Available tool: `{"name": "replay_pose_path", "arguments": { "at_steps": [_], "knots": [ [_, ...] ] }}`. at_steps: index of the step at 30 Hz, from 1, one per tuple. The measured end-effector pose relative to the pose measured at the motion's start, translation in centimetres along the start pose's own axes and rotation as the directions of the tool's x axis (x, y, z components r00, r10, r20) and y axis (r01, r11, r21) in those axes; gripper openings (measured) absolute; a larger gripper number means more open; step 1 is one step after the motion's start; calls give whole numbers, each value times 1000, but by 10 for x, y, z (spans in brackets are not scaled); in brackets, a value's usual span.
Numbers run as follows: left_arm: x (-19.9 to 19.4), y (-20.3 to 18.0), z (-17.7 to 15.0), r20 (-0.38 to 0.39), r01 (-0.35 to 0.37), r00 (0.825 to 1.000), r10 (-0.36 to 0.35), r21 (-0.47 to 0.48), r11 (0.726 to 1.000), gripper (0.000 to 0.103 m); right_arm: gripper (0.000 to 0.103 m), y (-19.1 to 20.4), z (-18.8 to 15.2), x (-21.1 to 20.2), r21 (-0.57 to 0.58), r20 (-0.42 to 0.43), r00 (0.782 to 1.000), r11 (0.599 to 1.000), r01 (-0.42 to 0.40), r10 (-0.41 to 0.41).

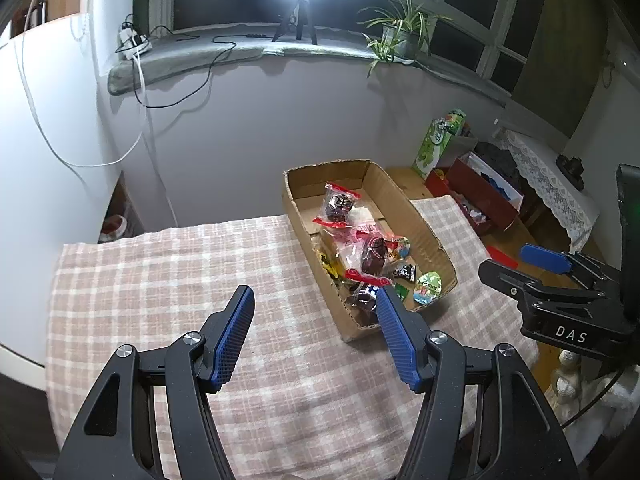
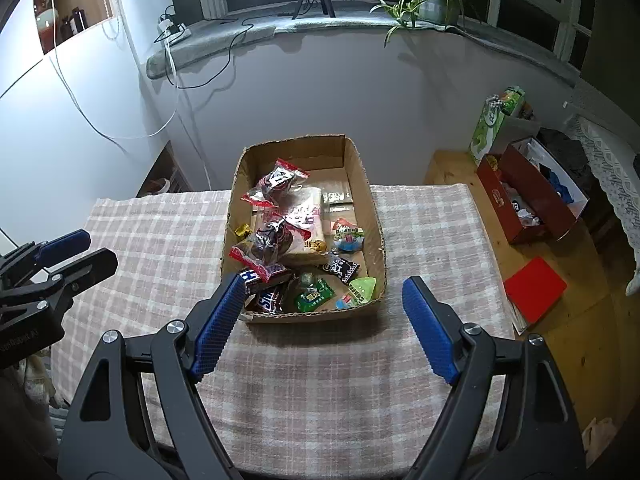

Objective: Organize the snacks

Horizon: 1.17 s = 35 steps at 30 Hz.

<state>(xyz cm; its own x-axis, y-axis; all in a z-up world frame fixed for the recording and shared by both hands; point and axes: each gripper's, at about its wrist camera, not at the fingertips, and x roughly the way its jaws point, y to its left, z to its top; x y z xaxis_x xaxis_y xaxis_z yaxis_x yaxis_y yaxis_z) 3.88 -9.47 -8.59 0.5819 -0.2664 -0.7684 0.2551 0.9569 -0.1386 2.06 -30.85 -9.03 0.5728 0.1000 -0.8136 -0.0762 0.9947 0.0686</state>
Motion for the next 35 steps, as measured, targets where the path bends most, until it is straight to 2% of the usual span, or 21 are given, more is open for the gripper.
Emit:
{"name": "replay_pose_path", "arguments": {
  "at_steps": [27,30,35],
  "knots": [
    [-7,-5,1,14,-4,1000,5,-8,1000,63,84,0,1,-8,11,20,1000,1000,12,-12],
    [-8,-5,1,14,-6,1000,6,-9,1000,70,84,1,2,-8,11,21,1000,1000,13,-13],
    [-8,-2,-1,13,-10,1000,10,-15,1000,70,84,0,2,-8,7,17,1000,1000,12,-12]
  ]
}}
